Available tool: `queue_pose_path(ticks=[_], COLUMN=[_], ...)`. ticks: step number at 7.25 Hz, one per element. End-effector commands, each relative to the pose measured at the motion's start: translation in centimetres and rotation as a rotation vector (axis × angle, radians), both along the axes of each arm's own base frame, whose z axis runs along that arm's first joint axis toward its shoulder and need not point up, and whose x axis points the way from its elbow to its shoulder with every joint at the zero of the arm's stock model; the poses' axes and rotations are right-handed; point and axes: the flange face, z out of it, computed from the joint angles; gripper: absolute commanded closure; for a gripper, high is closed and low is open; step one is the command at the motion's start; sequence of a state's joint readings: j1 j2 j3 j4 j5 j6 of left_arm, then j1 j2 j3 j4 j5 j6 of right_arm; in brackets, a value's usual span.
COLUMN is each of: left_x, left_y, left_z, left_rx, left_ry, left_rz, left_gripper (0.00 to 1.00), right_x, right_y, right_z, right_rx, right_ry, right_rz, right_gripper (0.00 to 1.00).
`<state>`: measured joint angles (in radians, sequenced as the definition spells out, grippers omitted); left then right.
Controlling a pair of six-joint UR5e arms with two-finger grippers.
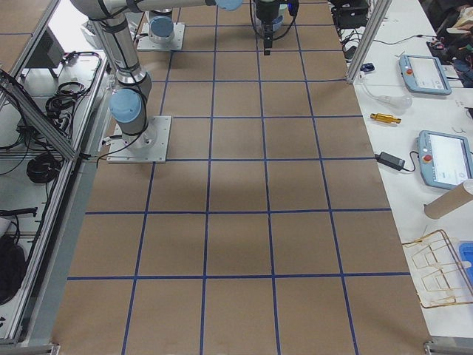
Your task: Stack green bowl on blue bowl
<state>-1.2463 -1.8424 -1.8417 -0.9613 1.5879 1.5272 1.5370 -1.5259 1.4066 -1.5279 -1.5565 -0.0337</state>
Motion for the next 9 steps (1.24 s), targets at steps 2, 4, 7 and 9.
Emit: queue_pose_path(ticks=[2,4,7,9], left_x=[-0.5,-0.6,-3.5,-10.5], left_y=[0.2,0.0,3.5,5.2], left_z=[1.1,6.3,18.6,23.3], left_rx=[-0.016,-0.002,0.034,-0.003], left_ry=[0.013,0.022,0.054,0.067], left_rz=[0.025,0.066,0.367,0.598], left_gripper=[0.00,0.00,0.00,0.00], right_x=[0.0,0.0,0.0,0.0], right_y=[0.0,0.0,0.0,0.0], right_z=[0.0,-0.1,0.0,0.0], right_rx=[0.000,0.001,0.000,0.000], right_ry=[-0.001,0.000,0.001,-0.001], right_rz=[0.002,0.000,0.000,0.000], right_gripper=[0.00,0.00,0.00,0.00])
